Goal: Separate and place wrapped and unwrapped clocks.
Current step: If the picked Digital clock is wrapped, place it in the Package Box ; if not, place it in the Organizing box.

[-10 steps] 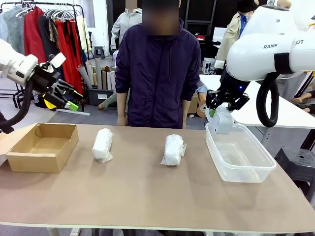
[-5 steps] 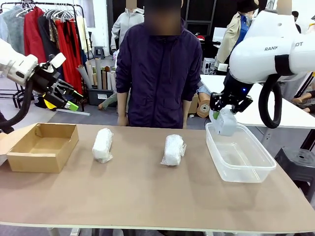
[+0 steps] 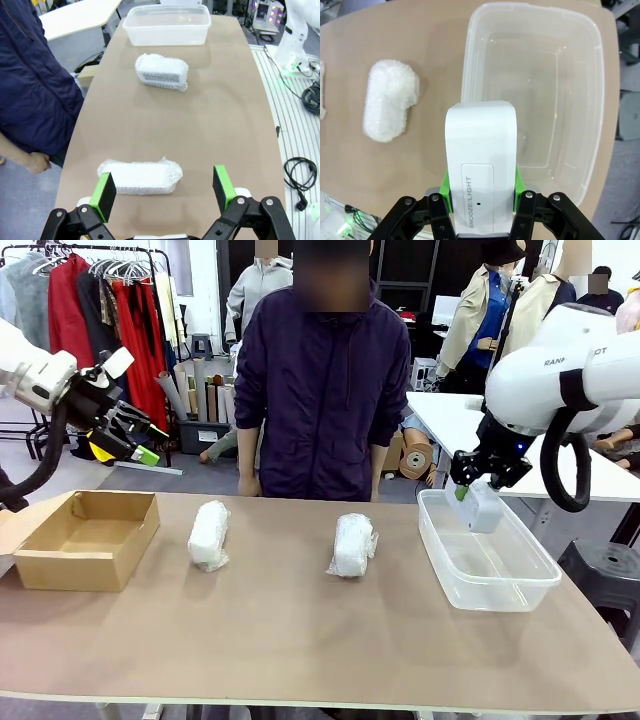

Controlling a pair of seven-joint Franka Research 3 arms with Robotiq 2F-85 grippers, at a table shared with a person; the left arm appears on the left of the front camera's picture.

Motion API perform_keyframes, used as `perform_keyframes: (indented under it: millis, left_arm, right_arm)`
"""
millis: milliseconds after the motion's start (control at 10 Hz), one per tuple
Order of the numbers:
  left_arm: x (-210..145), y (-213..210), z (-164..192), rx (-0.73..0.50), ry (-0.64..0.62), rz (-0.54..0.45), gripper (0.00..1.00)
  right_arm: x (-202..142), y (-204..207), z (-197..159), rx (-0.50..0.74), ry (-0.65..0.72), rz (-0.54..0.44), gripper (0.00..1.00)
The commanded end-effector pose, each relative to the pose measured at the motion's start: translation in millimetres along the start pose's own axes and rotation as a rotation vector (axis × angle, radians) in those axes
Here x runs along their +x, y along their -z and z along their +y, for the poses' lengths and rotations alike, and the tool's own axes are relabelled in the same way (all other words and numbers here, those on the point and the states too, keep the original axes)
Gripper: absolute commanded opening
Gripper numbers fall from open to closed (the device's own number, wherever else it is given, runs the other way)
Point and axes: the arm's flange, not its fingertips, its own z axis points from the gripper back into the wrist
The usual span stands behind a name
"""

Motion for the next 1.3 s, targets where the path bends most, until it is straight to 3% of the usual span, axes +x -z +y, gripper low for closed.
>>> perform_keyframes:
  millis: [0,300,400,800,1200]
  left_arm:
    - [2,-1,-2,0.002,-0.001,-0.007,1.00]
    - [2,-1,-2,0.002,-0.001,-0.007,1.00]
    - [2,-1,-2,0.002,-0.001,-0.007,1.00]
    - [2,-1,-2,0.002,-0.001,-0.007,1.00]
    - [2,-1,-2,0.002,-0.001,-0.007,1.00]
  right_arm:
    - [-1,10,-15,0.042,-0.008,-0.021,0.00]
    - [-4,19,-24,-0.028,0.019,-0.022,0.00]
    - [-2,20,-19,0.005,0.016,0.016,0.00]
    - [-4,23,-20,0.000,0.016,0.019,0.00]
    - [25,82,-62,-0.028,0.108,0.007,0.00]
